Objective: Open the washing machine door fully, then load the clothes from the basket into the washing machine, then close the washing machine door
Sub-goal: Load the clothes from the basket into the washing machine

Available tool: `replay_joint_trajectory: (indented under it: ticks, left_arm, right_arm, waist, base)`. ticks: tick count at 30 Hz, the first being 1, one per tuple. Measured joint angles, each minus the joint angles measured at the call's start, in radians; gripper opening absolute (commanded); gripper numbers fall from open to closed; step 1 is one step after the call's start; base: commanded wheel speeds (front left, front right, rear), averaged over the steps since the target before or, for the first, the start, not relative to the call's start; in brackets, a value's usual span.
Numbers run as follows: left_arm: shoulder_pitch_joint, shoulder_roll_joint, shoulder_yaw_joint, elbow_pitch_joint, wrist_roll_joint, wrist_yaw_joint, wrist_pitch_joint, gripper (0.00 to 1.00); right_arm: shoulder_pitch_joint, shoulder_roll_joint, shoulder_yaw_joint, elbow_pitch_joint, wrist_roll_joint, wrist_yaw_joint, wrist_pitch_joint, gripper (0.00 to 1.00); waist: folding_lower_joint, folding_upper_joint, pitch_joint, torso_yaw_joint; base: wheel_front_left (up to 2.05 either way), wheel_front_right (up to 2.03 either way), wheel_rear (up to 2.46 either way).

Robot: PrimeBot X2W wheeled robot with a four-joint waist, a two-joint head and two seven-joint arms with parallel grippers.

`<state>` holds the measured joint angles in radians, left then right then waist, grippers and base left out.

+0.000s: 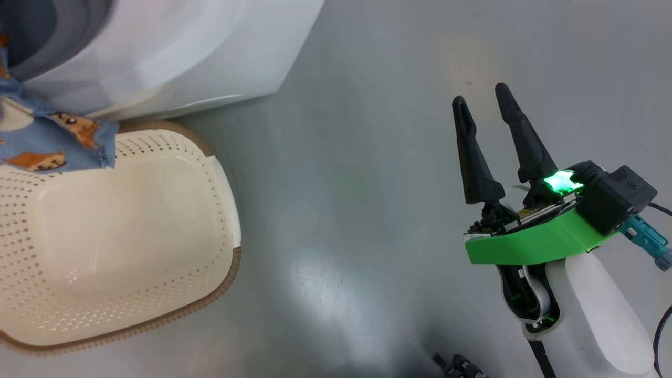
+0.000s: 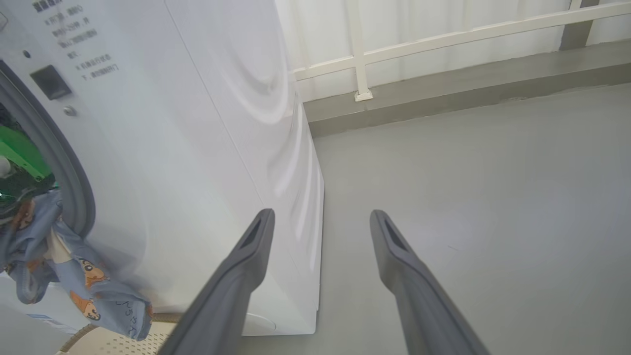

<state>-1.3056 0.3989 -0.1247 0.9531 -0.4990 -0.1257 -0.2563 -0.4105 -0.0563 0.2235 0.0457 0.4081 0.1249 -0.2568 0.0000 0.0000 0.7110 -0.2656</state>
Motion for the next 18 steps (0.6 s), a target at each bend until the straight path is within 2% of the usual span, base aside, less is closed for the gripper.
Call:
replay_joint_trajectory:
  ticks: [3, 8, 18]
  left_arm:
    - [-0.001, -0.011, -0.033, 0.070, -0.007, -0.002, 0.000, 1.00]
    - [0.004, -0.019, -0.088, 0.081, -0.056, -0.002, 0.000, 1.00]
    - [0.144, -0.019, -0.129, -0.005, -0.124, -0.003, 0.000, 1.00]
  right_arm:
    - [-0.002, 0.001, 0.003, 0.008, 0.015, 0.000, 0.000, 1.00]
    - [-0.016, 0.001, 0.006, 0.022, 0.024, 0.000, 0.000, 1.00]
    - [-0.016, 0.001, 0.003, 0.059, 0.023, 0.000, 0.000, 1.00]
  waist:
    - [0.0000, 0.0000, -0.013, 0.007]
    - [0.0000, 0.0000, -0.041, 0.021]
    - [0.0000, 0.0000, -0.120, 0.050]
  base:
    - [0.00, 0.00, 0.00]
    - [0.00, 0.00, 0.00]
    - [0.00, 0.00, 0.00]
